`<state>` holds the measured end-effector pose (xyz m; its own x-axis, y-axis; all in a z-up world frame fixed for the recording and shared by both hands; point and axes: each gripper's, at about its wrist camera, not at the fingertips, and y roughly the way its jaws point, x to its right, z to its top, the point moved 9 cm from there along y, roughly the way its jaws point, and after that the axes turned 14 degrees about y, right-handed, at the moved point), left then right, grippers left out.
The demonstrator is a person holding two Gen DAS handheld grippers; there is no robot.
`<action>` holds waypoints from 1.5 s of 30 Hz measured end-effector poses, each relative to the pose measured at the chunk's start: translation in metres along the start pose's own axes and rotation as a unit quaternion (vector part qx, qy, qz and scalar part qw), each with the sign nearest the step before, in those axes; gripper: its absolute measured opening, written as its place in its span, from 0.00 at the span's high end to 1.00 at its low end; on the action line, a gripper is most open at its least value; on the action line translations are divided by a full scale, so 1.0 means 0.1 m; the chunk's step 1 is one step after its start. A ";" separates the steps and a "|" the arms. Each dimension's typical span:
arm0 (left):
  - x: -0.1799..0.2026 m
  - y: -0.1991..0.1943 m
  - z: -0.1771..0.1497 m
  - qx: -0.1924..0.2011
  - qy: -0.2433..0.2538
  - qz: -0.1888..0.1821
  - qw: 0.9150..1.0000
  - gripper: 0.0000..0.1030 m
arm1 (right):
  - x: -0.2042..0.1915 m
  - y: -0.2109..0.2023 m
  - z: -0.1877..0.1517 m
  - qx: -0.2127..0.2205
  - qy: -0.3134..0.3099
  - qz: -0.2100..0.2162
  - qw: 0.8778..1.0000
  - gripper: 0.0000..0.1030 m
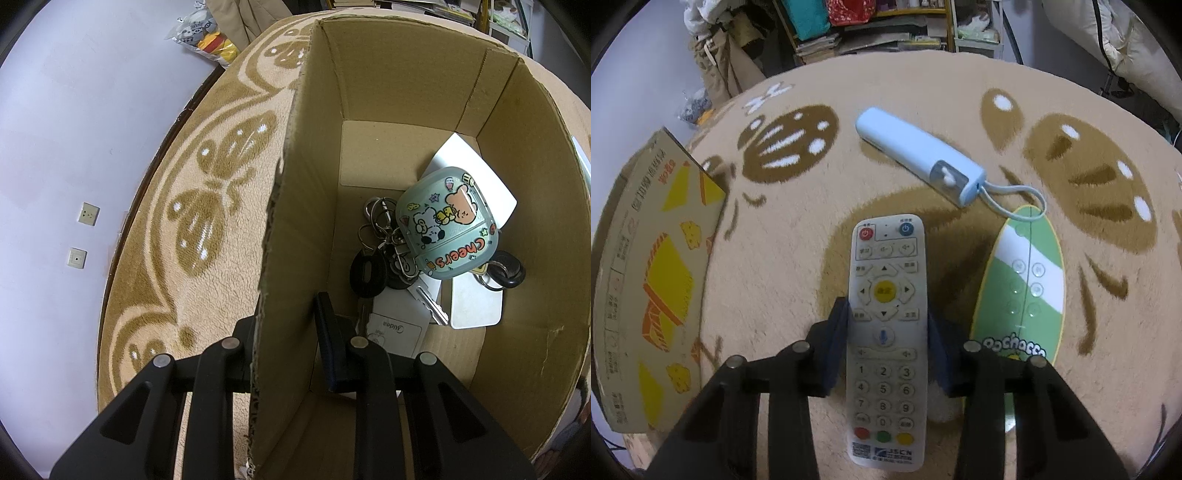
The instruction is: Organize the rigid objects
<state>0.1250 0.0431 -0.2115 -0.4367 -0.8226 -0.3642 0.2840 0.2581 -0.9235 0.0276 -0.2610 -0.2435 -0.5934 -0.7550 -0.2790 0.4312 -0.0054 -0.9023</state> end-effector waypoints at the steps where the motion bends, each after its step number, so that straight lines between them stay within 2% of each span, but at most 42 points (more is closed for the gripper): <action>1: 0.00 0.00 0.00 0.000 0.000 0.000 1.000 0.77 | 0.00 -0.01 0.01 0.003 0.001 0.003 1.000 0.58; 13: 0.00 0.00 0.00 0.000 0.000 0.000 1.000 0.77 | -0.21 -0.11 0.07 0.041 -0.026 0.031 0.998 0.58; 22: 0.01 0.00 0.00 0.000 0.000 0.000 1.000 0.77 | -0.27 -0.22 0.13 0.064 -0.023 0.047 0.997 0.59; 28: 0.01 0.00 0.00 0.000 0.001 0.000 1.000 0.77 | -0.34 -0.36 0.15 0.083 -0.032 0.054 0.995 0.59; 34: 0.00 0.00 0.00 0.000 0.002 0.002 1.000 0.77 | -0.53 -0.55 0.21 0.103 -0.036 0.080 0.991 0.61; 36: 0.01 0.00 0.00 0.000 0.002 0.002 1.000 0.77 | -0.61 -0.62 0.24 0.111 -0.040 0.088 0.989 0.63; 39: 0.01 0.00 0.00 0.000 0.002 0.002 1.000 0.77 | -0.74 -0.69 0.29 0.121 -0.050 0.095 0.987 0.81; 45: 0.01 0.00 0.00 0.000 0.001 0.001 1.000 0.77 | -0.91 -0.73 0.32 0.130 -0.075 0.099 0.984 0.82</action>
<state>0.1247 0.0425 -0.2122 -0.4382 -0.8205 -0.3671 0.2851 0.2604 -0.9224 0.0720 -0.2127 -0.1415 -0.3816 -0.8462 -0.3720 0.6988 -0.0006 -0.7153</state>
